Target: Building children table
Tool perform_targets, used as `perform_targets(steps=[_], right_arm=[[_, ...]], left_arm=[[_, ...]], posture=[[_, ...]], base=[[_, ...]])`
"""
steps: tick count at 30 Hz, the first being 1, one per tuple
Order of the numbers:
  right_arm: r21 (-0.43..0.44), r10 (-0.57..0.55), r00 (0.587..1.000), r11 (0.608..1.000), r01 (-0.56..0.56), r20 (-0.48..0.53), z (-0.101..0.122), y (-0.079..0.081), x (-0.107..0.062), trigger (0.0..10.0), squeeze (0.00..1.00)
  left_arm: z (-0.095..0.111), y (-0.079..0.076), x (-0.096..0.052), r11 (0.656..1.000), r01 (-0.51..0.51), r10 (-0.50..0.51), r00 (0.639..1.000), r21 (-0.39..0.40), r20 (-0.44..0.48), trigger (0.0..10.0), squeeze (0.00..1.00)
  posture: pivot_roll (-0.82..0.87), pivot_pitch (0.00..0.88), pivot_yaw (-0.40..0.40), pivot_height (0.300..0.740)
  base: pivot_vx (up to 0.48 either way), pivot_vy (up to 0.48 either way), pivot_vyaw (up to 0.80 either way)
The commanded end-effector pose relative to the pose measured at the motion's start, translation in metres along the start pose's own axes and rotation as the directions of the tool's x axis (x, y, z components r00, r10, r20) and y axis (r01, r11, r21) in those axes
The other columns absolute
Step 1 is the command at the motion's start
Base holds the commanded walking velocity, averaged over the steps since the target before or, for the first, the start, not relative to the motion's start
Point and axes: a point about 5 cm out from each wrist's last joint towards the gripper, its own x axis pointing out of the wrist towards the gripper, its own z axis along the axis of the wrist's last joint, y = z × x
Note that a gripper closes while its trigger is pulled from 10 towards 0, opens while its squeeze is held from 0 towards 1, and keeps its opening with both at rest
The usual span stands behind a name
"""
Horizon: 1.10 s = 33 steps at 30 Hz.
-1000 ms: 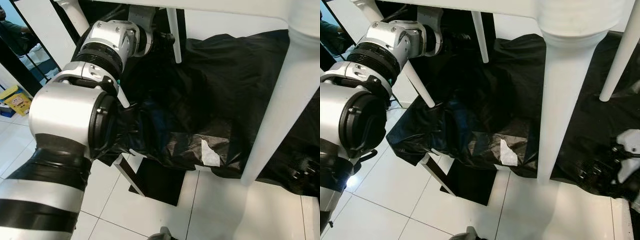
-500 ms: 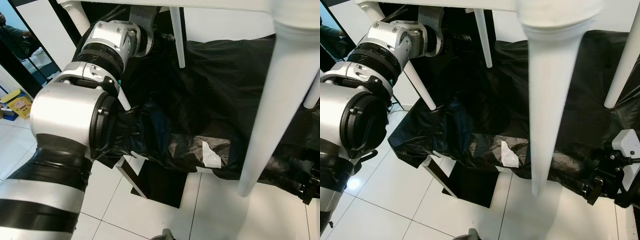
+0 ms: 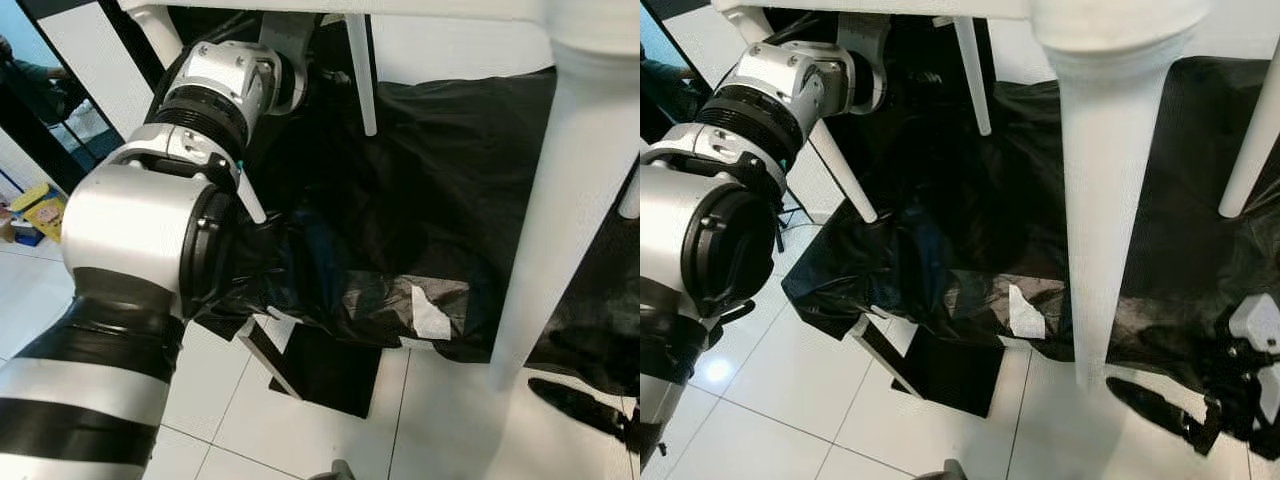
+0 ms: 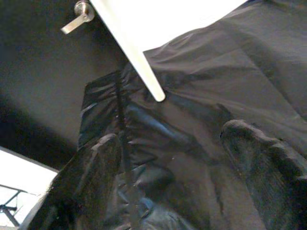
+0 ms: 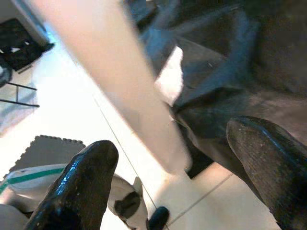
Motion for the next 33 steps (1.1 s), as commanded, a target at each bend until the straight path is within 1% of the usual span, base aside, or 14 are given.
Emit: perform_targets(steps=[1,8,10,11,12,16,18,20,21,22,27,29,31,33], right_arm=[[-0.031,0.048,0.999,0.998,-0.047,0.021,0.008,0.006,0.002,10.0,0.00],[-0.105,0.093,0.994,0.991,-0.086,0.064,0.022,0.005,0.015,10.0,0.00],[-0.193,0.053,0.990,0.981,-0.027,0.129,0.034,-0.006,0.030,10.0,0.00],[-0.208,0.043,0.987,0.978,-0.010,0.158,0.037,-0.010,0.037,10.0,0.00],[-0.208,0.043,0.987,0.978,-0.010,0.158,0.037,-0.010,0.037,10.0,0.00],[-0.248,0.078,0.975,0.968,-0.026,0.206,0.043,-0.010,0.058,10.0,0.00],[-0.253,0.090,0.972,0.967,-0.033,0.218,0.044,-0.009,0.064,10.0,0.00],[-0.254,0.099,0.963,0.967,-0.033,0.251,0.046,-0.008,0.078,10.0,0.00],[-0.251,0.095,0.959,0.968,-0.026,0.265,0.047,-0.009,0.084,6.6,0.00],[-0.226,0.086,0.958,0.974,-0.024,0.272,0.047,-0.011,0.088,0.0,0.00],[-0.165,0.037,0.953,0.986,0.013,0.301,0.046,-0.023,0.087,0.0,0.00],[-0.165,0.037,0.953,0.986,0.013,0.301,0.046,-0.023,0.087,0.0,0.00],[-0.159,0.025,0.958,0.987,0.022,0.286,0.043,-0.026,0.083,0.0,0.00],[-0.170,-0.002,0.963,0.984,0.050,0.271,0.041,-0.033,0.077,0.0,0.00]], left_arm=[[0.005,0.003,-0.002,1.000,-0.011,0.011,1.000,0.022,0.018,10.0,0.00],[0.007,0.000,-0.002,0.999,-0.004,0.003,1.000,0.033,0.020,10.0,0.00],[0.008,-0.003,-0.001,0.999,0.003,-0.004,1.000,0.034,0.021,10.0,0.00],[0.008,-0.004,0.000,0.999,0.005,-0.006,1.000,0.035,0.021,10.0,0.00],[0.008,-0.004,0.000,0.999,0.005,-0.006,1.000,0.035,0.021,10.0,0.00],[0.009,-0.005,0.000,0.999,0.010,-0.010,1.000,0.035,0.021,10.0,0.00],[0.009,-0.005,0.000,0.999,0.011,-0.012,1.000,0.035,0.022,10.0,0.00],[0.009,-0.005,0.000,0.999,0.013,-0.013,1.000,0.037,0.021,10.0,0.00],[0.009,-0.005,0.000,0.999,0.013,-0.014,1.000,0.039,0.020,10.0,0.00],[0.009,-0.006,0.000,0.999,0.015,-0.016,1.000,0.040,0.019,10.0,0.00],[0.003,-0.003,0.000,0.998,0.019,-0.018,1.000,0.065,-0.006,10.0,0.00],[0.003,-0.003,0.000,0.998,0.019,-0.018,1.000,0.065,-0.006,10.0,0.00],[-0.004,0.000,0.000,0.996,0.033,-0.030,0.999,0.086,-0.032,10.0,0.00],[-0.021,0.005,0.000,0.987,0.078,-0.066,0.994,0.139,-0.090,10.0,0.00]], posture=[[-0.01,0.000,0.236,0.740],[-0.01,0.000,0.242,0.740],[-0.01,0.000,0.239,0.740],[-0.01,0.000,0.239,0.740],[-0.01,0.000,0.239,0.740],[0.00,0.000,0.235,0.740],[0.00,0.000,0.235,0.740],[0.01,0.000,0.233,0.740],[0.01,0.000,0.231,0.740],[0.02,0.000,0.227,0.740],[0.02,0.000,0.222,0.740],[0.02,0.000,0.222,0.740],[0.02,0.000,0.222,0.740],[0.01,0.000,0.229,0.740]], base=[[0.000,0.000,0.00],[0.000,0.000,0.00],[0.000,0.000,0.00],[0.000,0.000,0.00],[0.000,0.000,0.00],[0.000,0.000,0.00],[0.000,0.000,0.00],[0.000,0.000,0.00],[0.000,0.000,0.00],[0.000,0.000,0.00],[0.000,0.000,0.00],[0.000,0.000,0.00],[0.000,0.000,0.00],[0.000,0.000,0.00]])
